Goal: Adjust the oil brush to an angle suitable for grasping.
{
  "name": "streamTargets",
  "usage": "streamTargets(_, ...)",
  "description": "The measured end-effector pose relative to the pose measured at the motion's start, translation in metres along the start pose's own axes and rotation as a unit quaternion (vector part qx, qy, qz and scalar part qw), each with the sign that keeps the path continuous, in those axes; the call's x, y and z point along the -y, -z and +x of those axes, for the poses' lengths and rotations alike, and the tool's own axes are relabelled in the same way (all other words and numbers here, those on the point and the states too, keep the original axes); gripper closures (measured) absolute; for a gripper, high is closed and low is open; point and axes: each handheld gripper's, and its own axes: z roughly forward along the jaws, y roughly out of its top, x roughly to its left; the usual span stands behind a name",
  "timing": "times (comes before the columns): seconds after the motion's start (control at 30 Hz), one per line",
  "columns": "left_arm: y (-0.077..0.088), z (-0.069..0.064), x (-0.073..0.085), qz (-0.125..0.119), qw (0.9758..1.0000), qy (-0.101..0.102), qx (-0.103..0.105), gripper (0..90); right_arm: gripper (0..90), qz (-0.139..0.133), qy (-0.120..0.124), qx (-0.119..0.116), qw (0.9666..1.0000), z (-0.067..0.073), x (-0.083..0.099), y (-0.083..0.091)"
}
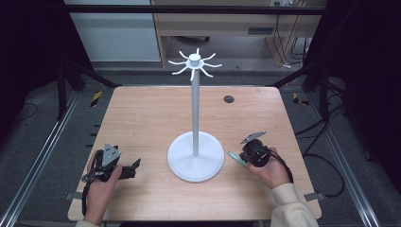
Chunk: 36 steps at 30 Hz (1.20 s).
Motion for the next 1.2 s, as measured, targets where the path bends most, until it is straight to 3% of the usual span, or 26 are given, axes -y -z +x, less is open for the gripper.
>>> streamTargets(0.37,0.000,0.001,0.000,0.001,1.0000,0.000,-0.001,2.9,75.5,0.046,0.007,0.000,0.9989,-0.014,0.008,0.011)
streamTargets(0.53,0.000,0.001,0.001,0.002,1.0000,0.001,-0.003,2.9,74.8,0.063,0.010,-0.004,0.9980,-0.015,0.008,0.014)
streamTargets(0.83,0.000,0.000,0.001,0.002,1.0000,0.002,-0.002,2.9,76.0,0.110,0.036,-0.020,0.9931,-0.014,0.016,0.013)
streamTargets(1.2,0.000,0.000,0.001,0.003,1.0000,0.002,-0.001,2.9,76.9,0.136,0.050,-0.030,0.9890,-0.012,0.014,0.006)
